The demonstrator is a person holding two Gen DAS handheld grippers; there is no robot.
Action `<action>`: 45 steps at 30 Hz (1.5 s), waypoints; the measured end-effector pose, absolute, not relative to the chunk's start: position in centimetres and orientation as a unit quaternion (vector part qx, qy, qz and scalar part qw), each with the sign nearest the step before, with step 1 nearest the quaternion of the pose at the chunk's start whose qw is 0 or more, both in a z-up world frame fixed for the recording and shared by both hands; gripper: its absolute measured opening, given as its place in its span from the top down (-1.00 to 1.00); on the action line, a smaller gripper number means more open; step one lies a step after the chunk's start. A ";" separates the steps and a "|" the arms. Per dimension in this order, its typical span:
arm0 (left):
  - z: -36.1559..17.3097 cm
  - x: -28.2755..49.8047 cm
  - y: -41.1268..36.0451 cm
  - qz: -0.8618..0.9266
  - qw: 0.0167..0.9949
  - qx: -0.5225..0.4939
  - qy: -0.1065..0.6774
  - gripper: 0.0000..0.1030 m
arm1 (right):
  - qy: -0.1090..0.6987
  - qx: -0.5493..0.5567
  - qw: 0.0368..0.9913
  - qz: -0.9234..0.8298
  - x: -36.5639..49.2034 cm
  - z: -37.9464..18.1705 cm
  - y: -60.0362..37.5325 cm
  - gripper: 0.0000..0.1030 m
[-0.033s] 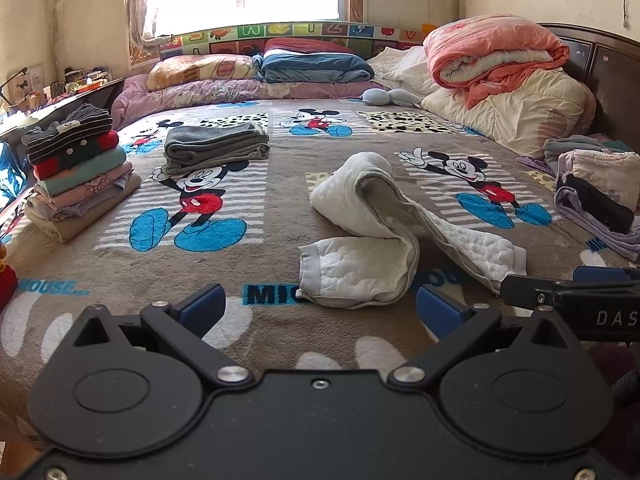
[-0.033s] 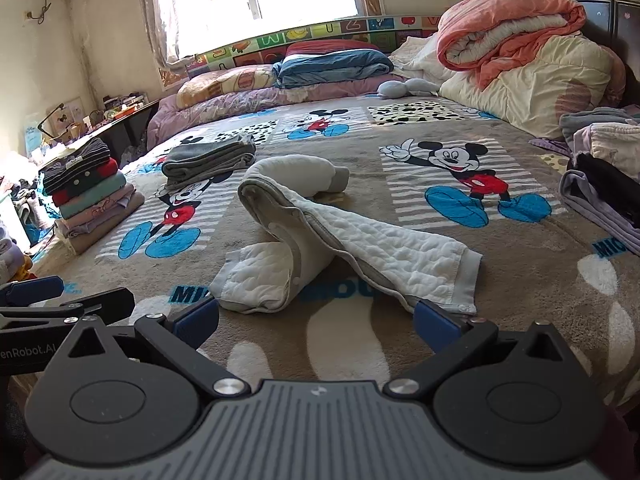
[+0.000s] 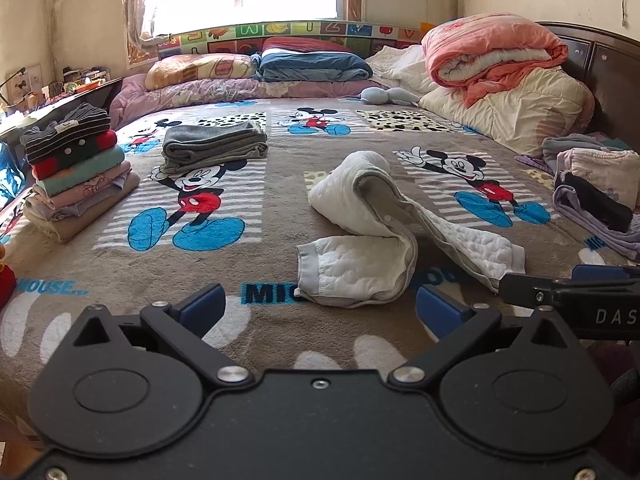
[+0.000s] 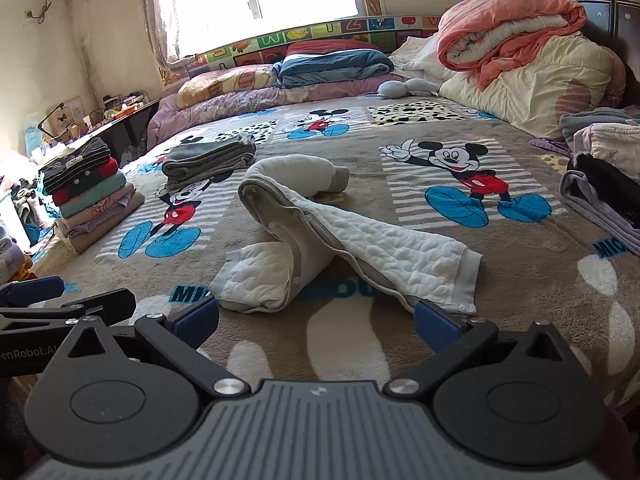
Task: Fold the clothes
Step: 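Approach the crumpled white sweatshirt with both tools open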
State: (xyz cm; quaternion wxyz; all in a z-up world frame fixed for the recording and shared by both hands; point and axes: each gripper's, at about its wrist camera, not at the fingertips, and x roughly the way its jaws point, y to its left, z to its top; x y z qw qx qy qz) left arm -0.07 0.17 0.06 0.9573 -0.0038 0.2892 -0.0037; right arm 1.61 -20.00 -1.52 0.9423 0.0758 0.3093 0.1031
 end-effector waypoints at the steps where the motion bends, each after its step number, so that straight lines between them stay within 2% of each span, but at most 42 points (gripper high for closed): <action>1: 0.1 -0.1 0.3 -0.002 0.957 -0.005 0.289 -1.00 | 0.309 0.074 0.943 0.102 1.6 -1.5 -20.0 -1.00; 45: 1.2 -0.4 0.1 -0.011 0.957 -0.006 0.290 -0.99 | 0.308 0.077 0.943 0.104 0.8 -0.8 -20.0 -1.00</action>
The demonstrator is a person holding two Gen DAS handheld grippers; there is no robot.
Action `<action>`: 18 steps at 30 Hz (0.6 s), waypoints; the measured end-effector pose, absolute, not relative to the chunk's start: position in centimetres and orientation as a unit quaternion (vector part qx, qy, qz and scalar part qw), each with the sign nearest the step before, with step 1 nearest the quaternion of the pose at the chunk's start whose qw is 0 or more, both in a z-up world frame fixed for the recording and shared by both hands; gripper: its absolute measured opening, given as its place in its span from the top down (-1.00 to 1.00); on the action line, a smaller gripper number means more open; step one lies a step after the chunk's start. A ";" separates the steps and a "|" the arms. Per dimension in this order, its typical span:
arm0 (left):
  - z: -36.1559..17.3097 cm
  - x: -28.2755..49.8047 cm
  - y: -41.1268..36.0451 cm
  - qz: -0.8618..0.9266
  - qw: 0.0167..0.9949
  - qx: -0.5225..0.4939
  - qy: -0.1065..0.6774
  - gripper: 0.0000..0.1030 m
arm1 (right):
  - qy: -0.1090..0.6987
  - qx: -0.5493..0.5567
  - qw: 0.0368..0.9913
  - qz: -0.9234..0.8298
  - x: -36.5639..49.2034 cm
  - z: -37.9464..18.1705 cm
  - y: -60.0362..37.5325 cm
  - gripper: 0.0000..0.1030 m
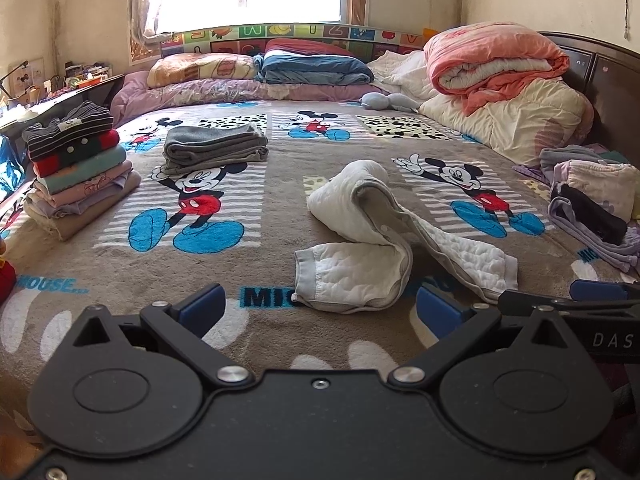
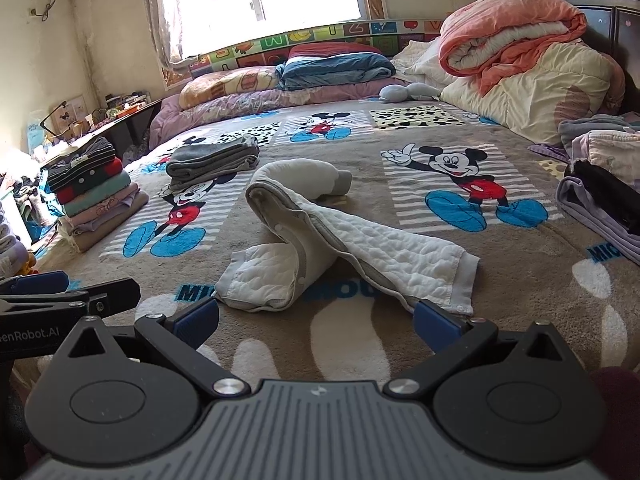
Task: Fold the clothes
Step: 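Approach the crumpled white sweatshirt with both tools open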
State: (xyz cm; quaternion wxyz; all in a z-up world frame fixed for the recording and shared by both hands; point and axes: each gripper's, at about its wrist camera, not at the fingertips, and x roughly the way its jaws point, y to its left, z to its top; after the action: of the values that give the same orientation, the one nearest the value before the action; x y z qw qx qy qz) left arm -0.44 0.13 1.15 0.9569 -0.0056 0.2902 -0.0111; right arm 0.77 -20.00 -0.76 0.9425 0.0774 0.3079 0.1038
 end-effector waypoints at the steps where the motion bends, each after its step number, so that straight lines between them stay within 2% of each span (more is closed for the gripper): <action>1: 1.1 -0.4 0.0 -0.012 0.957 -0.005 0.291 -0.99 | 0.309 0.080 0.942 0.103 0.8 -0.8 -20.1 -1.00; 18: -1.6 1.6 -0.9 -0.019 0.946 0.003 0.325 -0.99 | 0.298 0.158 0.930 0.145 2.9 -3.7 -22.7 -1.00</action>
State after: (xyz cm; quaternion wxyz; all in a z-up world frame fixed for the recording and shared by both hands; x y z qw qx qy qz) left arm 1.57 -0.88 -1.62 0.9457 0.0032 0.3246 -0.0194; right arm 2.94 -22.65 -3.69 0.9300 0.1580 0.2985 0.1454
